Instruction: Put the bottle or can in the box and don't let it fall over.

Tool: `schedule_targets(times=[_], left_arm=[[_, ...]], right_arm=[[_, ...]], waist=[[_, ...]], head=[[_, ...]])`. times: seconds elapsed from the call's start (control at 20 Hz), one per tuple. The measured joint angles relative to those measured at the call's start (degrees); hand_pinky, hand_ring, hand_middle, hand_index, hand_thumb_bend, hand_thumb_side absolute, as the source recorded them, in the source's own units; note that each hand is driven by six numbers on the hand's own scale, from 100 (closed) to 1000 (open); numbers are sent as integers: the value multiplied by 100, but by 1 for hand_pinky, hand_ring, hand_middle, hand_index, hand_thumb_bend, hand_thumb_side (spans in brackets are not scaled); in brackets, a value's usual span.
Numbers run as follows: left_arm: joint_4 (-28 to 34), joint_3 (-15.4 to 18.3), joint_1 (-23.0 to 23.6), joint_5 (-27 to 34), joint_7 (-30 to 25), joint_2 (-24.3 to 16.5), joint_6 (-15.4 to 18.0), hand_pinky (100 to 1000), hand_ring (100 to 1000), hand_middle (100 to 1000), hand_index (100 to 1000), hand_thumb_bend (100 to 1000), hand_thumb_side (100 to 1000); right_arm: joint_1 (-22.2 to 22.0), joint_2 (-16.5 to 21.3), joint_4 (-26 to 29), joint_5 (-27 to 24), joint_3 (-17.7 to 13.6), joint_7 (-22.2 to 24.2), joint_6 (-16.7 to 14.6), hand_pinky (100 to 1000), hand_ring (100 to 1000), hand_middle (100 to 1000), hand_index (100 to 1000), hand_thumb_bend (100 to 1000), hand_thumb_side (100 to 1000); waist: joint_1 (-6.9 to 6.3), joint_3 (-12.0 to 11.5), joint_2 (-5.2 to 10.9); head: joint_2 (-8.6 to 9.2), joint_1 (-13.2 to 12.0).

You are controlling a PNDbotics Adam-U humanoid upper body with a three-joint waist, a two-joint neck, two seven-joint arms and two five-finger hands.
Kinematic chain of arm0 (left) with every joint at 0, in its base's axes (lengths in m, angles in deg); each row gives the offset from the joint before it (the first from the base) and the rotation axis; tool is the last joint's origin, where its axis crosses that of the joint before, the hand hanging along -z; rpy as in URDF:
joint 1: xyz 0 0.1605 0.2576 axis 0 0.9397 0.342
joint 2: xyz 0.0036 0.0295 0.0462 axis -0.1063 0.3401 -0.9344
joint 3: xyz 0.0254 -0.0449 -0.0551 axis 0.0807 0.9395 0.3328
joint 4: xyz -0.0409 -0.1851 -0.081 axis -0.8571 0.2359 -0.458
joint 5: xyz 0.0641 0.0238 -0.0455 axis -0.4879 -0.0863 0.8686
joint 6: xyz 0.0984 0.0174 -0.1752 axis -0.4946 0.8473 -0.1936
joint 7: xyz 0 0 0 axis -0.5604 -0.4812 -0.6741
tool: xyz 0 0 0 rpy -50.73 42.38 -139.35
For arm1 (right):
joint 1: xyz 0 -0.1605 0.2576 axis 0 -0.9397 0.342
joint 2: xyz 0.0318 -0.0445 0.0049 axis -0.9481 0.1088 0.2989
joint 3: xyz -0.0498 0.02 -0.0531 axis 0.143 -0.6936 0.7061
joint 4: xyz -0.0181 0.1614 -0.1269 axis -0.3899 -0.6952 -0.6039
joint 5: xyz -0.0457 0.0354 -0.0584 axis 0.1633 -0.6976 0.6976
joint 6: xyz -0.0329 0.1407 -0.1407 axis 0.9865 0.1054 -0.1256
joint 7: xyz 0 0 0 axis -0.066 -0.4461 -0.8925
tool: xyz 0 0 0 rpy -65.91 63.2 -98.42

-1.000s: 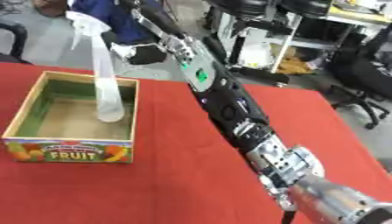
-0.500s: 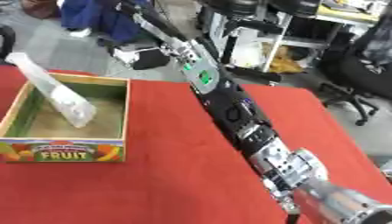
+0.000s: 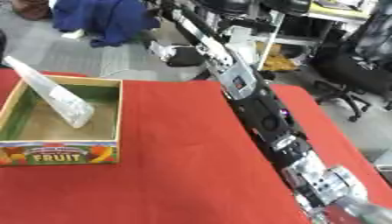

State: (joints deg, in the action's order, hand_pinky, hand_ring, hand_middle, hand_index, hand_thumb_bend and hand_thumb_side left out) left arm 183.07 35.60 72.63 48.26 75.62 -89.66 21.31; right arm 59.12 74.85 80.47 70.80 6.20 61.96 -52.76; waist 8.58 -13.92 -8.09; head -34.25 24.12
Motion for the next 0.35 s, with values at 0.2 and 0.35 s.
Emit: schedule_targets(times=[0.2, 0.35], left_arm=[[-2, 187, 248, -91, 208, 1, 5, 702, 643, 513, 776, 556, 577], [-2, 309, 381, -174, 349, 17, 2, 702, 643, 513, 776, 555, 577]], right_arm=[[-556, -390, 413, -339, -36, -236, 331, 813, 1000, 1000, 1000, 100, 523], [-1012, -792, 700, -613, -120, -164, 605, 807, 1000, 1000, 1000, 100, 525]], waist=[[-78, 584, 15], [-201, 1041, 32]], head=[[-141, -520], [-250, -958]])
